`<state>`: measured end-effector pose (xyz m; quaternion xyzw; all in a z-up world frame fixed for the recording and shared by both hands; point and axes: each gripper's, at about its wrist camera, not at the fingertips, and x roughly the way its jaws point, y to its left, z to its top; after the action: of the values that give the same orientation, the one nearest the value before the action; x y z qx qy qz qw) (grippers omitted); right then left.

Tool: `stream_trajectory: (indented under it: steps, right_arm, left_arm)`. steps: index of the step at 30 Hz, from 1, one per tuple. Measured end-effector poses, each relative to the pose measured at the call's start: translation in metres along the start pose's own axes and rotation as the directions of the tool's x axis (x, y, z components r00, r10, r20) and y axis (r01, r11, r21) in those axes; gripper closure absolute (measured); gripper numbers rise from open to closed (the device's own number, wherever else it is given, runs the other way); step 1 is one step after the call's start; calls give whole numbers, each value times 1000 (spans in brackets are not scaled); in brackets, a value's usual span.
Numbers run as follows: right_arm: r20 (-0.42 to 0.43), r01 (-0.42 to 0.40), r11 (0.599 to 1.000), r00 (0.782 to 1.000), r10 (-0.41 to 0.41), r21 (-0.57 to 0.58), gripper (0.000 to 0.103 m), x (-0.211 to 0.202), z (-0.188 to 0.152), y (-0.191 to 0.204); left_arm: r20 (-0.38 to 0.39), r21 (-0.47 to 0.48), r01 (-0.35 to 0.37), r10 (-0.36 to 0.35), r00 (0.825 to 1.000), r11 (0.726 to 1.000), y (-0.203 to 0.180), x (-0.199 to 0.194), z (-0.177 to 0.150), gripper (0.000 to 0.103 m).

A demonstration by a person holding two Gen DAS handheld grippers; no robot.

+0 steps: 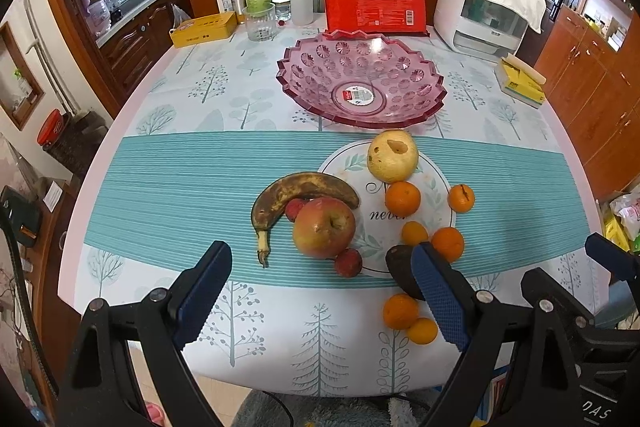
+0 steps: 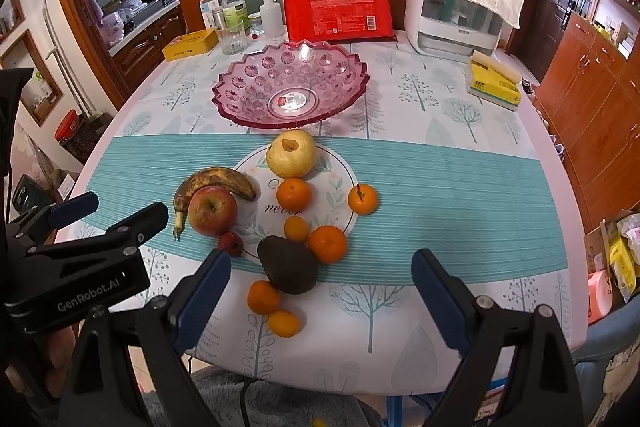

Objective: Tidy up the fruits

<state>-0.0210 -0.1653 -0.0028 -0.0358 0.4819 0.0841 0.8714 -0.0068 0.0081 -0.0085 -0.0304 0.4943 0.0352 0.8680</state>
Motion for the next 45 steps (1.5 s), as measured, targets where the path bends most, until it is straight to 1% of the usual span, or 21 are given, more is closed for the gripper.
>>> stream_trajectory:
  steps: [15, 28, 41, 45]
  right_arm:
    - [3, -1, 1000, 1000, 1, 13, 10, 3, 2, -5]
    - [-1, -4, 1000, 1000, 4, -5, 10, 3, 4, -1]
    - [-2, -3, 1000, 1000, 3, -7, 10, 4, 4, 1]
    - [0, -6, 1000, 1000, 6, -23, 10, 8, 5, 5]
  left_arm:
    - [0, 7, -2, 2, 1000, 1000, 0, 1, 1, 12]
    - [-9, -1, -12, 12, 1000, 1000, 2, 0, -2, 12]
    - [-3, -14, -25, 25, 1000, 1000, 4, -6, -2, 12]
    - [2, -21, -30, 30, 1000, 999, 6, -9, -1, 12]
